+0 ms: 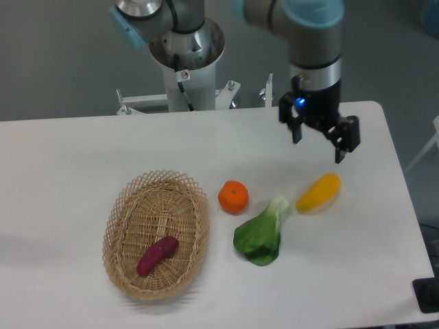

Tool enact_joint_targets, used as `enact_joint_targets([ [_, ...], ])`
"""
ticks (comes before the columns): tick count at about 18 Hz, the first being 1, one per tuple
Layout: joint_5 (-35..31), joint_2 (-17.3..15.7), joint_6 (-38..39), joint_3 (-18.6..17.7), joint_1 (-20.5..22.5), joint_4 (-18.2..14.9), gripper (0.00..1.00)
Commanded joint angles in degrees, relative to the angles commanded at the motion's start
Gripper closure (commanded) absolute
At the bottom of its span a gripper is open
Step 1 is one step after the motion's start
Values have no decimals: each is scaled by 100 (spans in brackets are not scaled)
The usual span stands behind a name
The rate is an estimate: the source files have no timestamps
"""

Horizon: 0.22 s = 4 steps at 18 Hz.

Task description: Place the sweet potato in the basket

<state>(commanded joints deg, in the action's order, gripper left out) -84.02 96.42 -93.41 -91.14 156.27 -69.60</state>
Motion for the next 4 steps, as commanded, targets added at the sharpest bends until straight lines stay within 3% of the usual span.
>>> enact_joint_targets([
  [4,9,-35,-19,-44,-17,-1,0],
])
